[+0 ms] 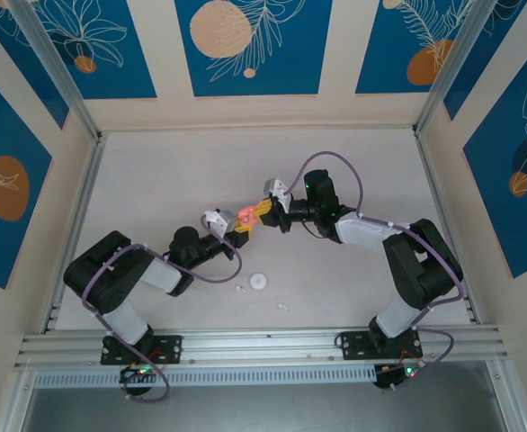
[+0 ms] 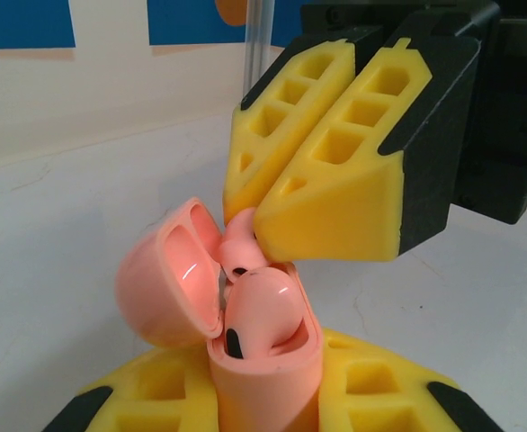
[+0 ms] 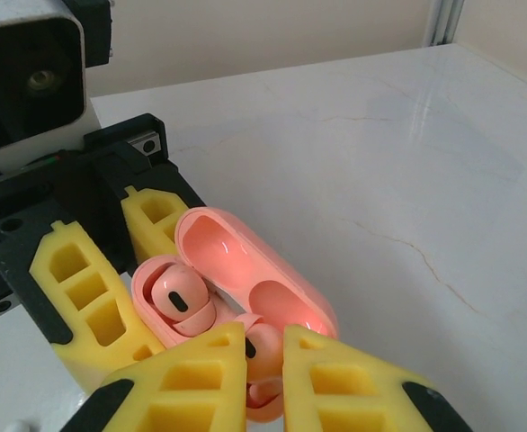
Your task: Insert wireless bluetooth earbuds into charging case
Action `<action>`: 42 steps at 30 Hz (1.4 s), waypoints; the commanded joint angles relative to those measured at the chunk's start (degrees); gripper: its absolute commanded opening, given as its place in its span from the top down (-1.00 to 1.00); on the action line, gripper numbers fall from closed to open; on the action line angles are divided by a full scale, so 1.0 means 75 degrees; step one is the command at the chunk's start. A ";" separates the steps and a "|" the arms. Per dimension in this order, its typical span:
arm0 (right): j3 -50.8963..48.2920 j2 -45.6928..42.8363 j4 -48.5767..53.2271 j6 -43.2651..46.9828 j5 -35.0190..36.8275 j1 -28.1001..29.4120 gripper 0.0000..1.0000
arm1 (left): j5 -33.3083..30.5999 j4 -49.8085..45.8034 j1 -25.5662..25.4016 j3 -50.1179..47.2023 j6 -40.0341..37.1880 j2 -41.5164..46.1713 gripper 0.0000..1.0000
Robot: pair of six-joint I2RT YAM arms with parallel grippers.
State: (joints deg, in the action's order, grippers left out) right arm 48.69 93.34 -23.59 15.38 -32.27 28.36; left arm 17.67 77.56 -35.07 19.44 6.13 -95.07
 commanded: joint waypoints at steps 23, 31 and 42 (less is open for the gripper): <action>-0.0767 -0.1337 -0.0590 -0.1036 -0.1302 -0.0492 0.33 | 0.0594 0.0408 -0.0075 -0.0014 -0.0637 0.0543 0.71; -0.0985 -0.1925 0.0471 -0.0572 -0.2091 -0.0901 -0.05 | 0.1755 0.0405 -0.0098 -0.0038 -0.0990 0.0958 0.70; -0.0621 -0.1698 0.1141 -0.0002 -0.2248 -0.0684 -0.31 | 0.2358 0.0405 -0.0173 -0.0014 -0.1098 0.1221 0.68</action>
State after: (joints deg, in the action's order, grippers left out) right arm 42.30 79.83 -18.13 13.06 -47.00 22.26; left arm 32.29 78.04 -35.44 19.40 -0.64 -87.05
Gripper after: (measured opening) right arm 0.652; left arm 0.197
